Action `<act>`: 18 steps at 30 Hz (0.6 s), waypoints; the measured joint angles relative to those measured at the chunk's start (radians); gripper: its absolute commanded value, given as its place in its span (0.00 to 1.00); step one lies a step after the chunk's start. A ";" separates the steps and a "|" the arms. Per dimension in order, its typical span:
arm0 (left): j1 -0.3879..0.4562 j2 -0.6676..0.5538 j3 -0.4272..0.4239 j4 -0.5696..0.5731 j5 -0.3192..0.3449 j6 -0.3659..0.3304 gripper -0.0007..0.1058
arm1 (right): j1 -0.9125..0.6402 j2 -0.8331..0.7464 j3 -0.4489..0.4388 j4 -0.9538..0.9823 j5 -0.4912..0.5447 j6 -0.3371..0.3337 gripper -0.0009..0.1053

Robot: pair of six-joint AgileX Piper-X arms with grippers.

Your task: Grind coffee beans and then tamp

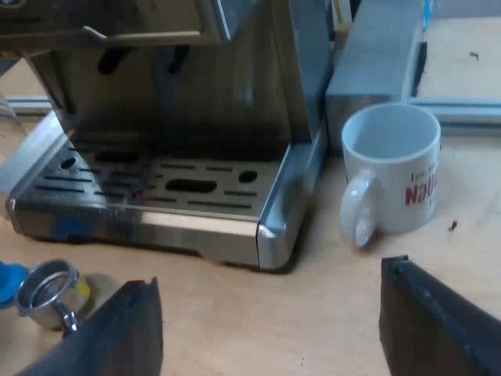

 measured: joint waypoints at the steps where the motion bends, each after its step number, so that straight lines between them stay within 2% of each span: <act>1: 0.000 0.000 0.014 -0.004 -0.002 0.000 0.77 | 0.000 0.000 0.019 -0.004 0.000 0.002 0.58; 9: 0.000 0.000 0.090 -0.015 -0.002 0.000 0.77 | 0.000 0.000 0.099 -0.017 0.000 0.009 0.58; 18: 0.000 0.000 0.109 -0.047 -0.002 0.000 0.77 | 0.000 0.000 0.099 -0.027 0.000 0.012 0.58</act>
